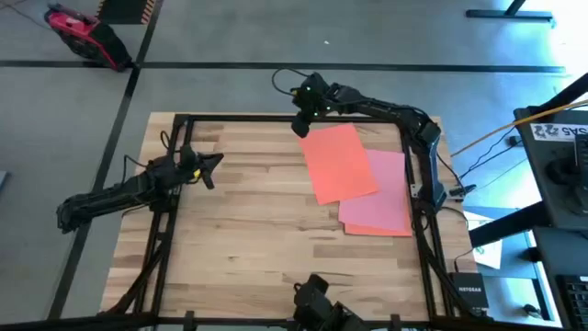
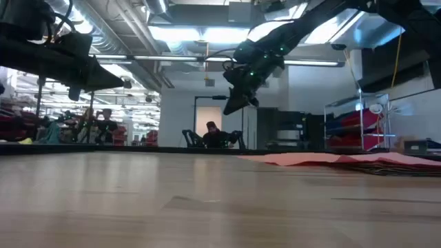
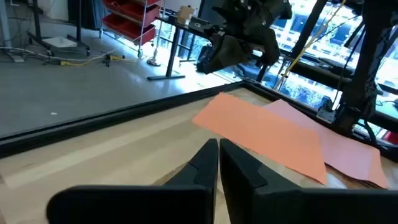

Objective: Organize paper
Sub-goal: Move the orange color paper to the top left of the table

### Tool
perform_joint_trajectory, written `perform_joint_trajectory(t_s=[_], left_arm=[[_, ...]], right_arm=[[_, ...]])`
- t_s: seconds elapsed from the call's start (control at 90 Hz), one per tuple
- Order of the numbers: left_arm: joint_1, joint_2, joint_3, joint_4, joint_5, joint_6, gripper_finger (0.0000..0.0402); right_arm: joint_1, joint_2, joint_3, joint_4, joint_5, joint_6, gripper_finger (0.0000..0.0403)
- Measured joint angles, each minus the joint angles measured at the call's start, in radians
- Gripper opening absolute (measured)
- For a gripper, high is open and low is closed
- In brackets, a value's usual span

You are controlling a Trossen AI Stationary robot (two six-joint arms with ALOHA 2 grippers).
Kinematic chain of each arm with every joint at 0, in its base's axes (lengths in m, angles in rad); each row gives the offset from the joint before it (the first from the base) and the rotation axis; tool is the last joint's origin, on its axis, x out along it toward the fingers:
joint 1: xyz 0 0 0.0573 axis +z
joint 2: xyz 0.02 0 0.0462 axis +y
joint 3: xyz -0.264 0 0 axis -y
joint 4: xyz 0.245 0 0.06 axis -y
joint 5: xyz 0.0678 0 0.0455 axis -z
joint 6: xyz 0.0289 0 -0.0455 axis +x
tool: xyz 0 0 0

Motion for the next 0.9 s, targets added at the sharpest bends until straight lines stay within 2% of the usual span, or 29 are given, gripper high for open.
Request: perform_joint_trajectory(t_s=[0.211, 0.378, 0.644, 0.9], left_arm=[[0.000, 0.000, 0.000, 0.000, 0.018, -0.015, 0.0000], [0.000, 0.000, 0.000, -0.001, 0.019, -0.011, 0.0000], [0.000, 0.000, 0.000, 0.000, 0.019, 0.002, 0.0000], [0.000, 0.000, 0.010, -0.015, 0.019, -0.003, 0.0000]], right_arm=[[0.010, 0.000, -0.002, -0.308, 0.024, -0.115, 0.0000], [0.054, 0.002, -0.016, -0.450, 0.122, -0.207, 0.0000], [0.144, 0.036, -0.016, -0.500, 0.228, -0.276, 0.0000], [0.195, 0.107, -0.016, -0.562, 0.256, -0.301, 0.0000]])
